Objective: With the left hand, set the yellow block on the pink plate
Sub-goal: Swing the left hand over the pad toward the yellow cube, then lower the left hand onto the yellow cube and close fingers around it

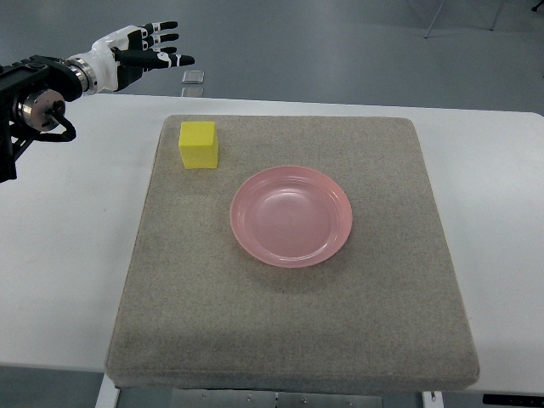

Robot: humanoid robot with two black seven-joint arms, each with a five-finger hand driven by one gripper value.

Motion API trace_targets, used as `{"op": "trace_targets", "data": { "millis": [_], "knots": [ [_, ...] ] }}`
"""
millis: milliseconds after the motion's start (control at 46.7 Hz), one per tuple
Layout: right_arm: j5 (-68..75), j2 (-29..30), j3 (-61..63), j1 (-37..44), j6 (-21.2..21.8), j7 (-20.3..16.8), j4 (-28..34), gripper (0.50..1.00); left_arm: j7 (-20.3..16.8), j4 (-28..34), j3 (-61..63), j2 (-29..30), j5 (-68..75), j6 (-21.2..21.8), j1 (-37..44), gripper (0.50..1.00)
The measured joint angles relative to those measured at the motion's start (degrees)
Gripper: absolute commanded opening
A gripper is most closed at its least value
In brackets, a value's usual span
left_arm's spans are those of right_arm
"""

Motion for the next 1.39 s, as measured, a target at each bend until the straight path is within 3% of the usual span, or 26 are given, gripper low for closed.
{"op": "trace_targets", "data": {
  "millis": [214,450,750,1050,1243,1393],
  "knots": [
    [0.00,0.00,0.00,0.00,0.00,0.00,0.00,0.924,-0.21,-0.46,0.89,0.27,19.08,-0.84,-1.56,0.990],
    [0.00,0.00,0.00,0.00,0.00,0.00,0.00,0.924,-1.14,-0.46,0.64,0.71,37.92,-4.64,-5.02,0.990],
    [0.00,0.00,0.00,0.00,0.00,0.02,0.00,0.924,-2.84,-2.83,1.03,0.62,47.70,-11.57,-8.08,0.990],
    [0.00,0.00,0.00,0.00,0.00,-0.03,0.00,0.924,-3.14,-5.38,1.00,-0.30,56.49,-10.85,-6.60,0.990],
    [0.00,0.00,0.00,-0.01,0.00,-0.03,0.00,0.924,-3.19,-4.87,0.94,-2.30,56.16,-5.54,-5.05,0.992],
    [0.00,0.00,0.00,0.00,0.00,-0.01,0.00,0.924,-3.19,-4.79,0.91,-2.63,55.93,-4.96,-4.01,0.990]
  ]
}}
